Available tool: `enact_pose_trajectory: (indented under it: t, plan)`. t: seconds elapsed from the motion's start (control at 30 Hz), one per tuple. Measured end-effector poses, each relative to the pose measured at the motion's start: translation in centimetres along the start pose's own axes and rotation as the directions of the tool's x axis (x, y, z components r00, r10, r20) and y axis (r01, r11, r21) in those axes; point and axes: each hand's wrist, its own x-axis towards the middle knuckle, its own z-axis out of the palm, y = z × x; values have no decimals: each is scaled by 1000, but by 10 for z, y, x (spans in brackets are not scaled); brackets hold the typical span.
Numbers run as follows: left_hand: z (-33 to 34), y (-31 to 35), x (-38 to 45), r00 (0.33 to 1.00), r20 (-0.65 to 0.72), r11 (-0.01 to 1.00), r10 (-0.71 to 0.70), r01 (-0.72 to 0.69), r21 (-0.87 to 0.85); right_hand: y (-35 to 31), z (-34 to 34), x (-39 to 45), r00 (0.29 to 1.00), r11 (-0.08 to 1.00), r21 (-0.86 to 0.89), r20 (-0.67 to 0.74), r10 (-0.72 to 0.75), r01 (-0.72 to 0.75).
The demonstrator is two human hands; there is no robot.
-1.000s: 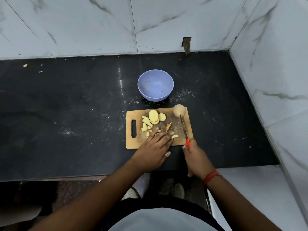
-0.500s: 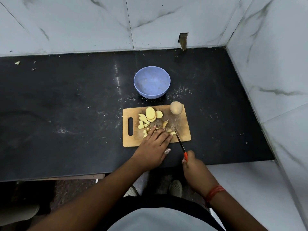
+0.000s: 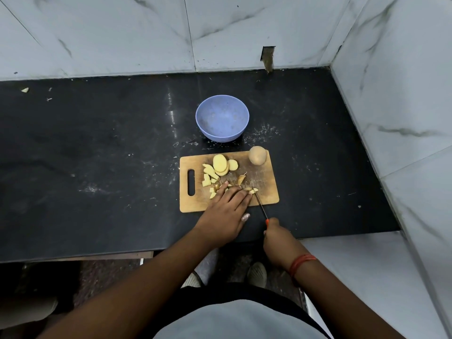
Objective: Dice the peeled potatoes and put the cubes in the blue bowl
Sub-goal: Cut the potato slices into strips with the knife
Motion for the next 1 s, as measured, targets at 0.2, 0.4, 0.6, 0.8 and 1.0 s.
enact_pose_trajectory:
  t: [0.2,0.4,0.6,0.8,1.0]
  plan:
    - [0,1,-2,1000,9,1000,-10,10,5,19,8,-16,1000,1000,-6,-3,-30,30]
    - [-3,-1,-4,1000,10,1000,-13,13,-9,9,1,-18,997,997,47,-34,-65,67]
    - [-5,-2,-3,1000,10,1000,-15,16,-13,7,-3,-15,998,998,36,-34,-48,49]
    - [-6,-1,-1,1000,3,999,-26,26,-27,6,0,-14,999,998,50,-33,-43,45]
    - [-5,0,0,1000,-17,999,-25,24,-26,0,3,-8,999,999,47,32,-11,10]
